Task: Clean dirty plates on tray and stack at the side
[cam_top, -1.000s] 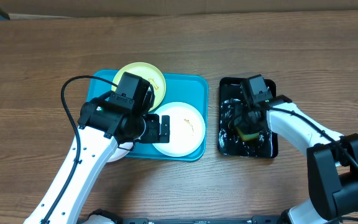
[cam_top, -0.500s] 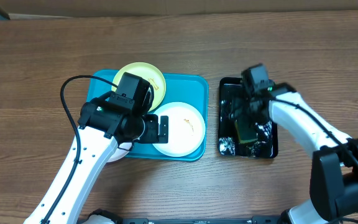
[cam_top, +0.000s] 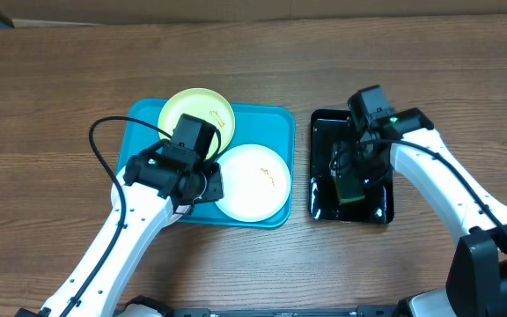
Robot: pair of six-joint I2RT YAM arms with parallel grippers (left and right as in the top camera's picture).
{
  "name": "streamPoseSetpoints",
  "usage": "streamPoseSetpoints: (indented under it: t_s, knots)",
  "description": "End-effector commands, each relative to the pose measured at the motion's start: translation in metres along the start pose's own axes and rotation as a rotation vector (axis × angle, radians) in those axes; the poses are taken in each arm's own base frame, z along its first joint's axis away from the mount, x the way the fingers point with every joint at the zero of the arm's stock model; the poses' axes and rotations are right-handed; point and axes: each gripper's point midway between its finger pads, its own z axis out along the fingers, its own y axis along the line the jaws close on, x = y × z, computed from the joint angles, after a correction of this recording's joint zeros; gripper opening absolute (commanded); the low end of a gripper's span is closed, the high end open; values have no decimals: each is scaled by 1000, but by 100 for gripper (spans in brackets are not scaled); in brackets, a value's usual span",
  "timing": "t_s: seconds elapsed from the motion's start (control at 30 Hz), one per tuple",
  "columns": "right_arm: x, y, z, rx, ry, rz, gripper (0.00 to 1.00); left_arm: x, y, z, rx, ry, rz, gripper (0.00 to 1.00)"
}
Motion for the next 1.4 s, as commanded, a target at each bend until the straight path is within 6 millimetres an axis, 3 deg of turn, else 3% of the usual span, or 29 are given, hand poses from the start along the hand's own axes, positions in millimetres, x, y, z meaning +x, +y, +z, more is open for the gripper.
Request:
streamPoseSetpoints:
  t_s: [0.0,0.1,0.27,0.37,0.47,0.5,0.53,0.57,0.6,0.73,0.93,1.0,1.03,1.07,1.23,1.37]
  knots:
    - [8,-4,13,-2,9,4,74,4,7,13,-37,1,-14,69]
    - [11,-6,30,-9,-8,2,72,7,8,27,-38,2,-14,63]
    - [23,-13,56,-15,-22,9,64,11,10,53,-45,15,-14,70]
    - [26,-15,68,-22,-42,7,39,11,11,66,-56,33,-13,75]
    - [29,-17,76,-29,-57,6,25,13,11,80,-69,59,-13,77]
    - [29,-17,77,-29,-57,6,25,14,12,83,-75,69,-12,77]
    - [29,-17,77,-29,-57,6,30,16,13,87,-82,81,-12,77]
    - [28,-16,76,-30,-61,5,51,18,14,90,-90,96,-11,77]
    - [26,-16,75,-32,-65,5,63,19,15,93,-96,107,-11,77]
    - [16,-14,66,-34,-74,11,67,24,17,100,-110,132,-10,70]
    - [3,-7,45,-34,-74,7,76,15,12,105,-90,102,-11,68]
    - [2,-6,43,-34,-73,8,84,9,8,108,-77,80,-12,63]
    - [3,-6,43,-33,-70,8,97,7,7,110,-73,72,-12,60]
    - [3,-7,43,-32,-68,8,100,5,6,112,-70,66,-12,57]
    - [8,-8,44,-24,-48,9,100,7,7,123,-80,84,-12,42]
    - [12,-10,44,-19,-33,12,98,8,7,125,-81,87,2,36]
